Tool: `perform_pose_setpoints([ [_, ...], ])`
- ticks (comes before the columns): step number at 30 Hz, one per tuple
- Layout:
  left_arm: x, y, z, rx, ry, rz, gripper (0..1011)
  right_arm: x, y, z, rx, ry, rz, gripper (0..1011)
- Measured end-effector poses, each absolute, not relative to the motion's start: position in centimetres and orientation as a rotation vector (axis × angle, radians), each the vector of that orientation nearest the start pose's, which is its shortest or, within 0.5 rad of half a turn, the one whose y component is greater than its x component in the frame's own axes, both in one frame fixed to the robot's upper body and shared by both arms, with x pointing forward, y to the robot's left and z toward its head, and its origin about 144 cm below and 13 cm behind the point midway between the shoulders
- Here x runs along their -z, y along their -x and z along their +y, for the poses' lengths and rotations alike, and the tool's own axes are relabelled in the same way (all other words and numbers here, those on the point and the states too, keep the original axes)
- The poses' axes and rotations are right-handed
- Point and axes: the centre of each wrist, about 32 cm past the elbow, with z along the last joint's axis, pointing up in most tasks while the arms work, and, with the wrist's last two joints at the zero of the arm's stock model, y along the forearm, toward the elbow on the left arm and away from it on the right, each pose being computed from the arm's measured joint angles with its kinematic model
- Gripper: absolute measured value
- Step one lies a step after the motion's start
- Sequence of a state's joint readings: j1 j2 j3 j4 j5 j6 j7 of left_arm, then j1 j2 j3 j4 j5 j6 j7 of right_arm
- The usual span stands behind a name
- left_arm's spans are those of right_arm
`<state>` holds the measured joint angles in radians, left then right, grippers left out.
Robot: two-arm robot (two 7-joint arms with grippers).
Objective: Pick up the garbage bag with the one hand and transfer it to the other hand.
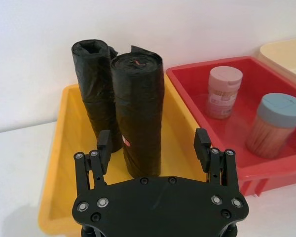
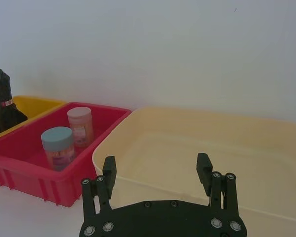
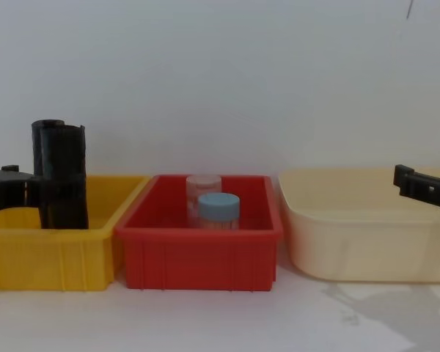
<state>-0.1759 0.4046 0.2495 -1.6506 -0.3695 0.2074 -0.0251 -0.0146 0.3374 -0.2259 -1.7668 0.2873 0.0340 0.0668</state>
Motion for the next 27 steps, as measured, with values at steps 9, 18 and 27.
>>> perform_pose_setpoints([
  [9, -121.7, -50.9, 26.3, -1.301, -0.117, -0.015, 1000, -118.9, -44.3, -23.7, 1.229, -0.026, -0.075, 1001],
  [18, -122.2, -52.5, 26.4, -1.314, -0.131, -0.034, 1000, -118.9, -44.3, -23.7, 1.229, -0.026, -0.075, 1001],
  [27, -122.5, -53.7, 26.3, -1.311, -0.139, -0.044, 1000, -118.9, -44.3, -23.7, 1.229, -0.026, -0.075, 1001],
])
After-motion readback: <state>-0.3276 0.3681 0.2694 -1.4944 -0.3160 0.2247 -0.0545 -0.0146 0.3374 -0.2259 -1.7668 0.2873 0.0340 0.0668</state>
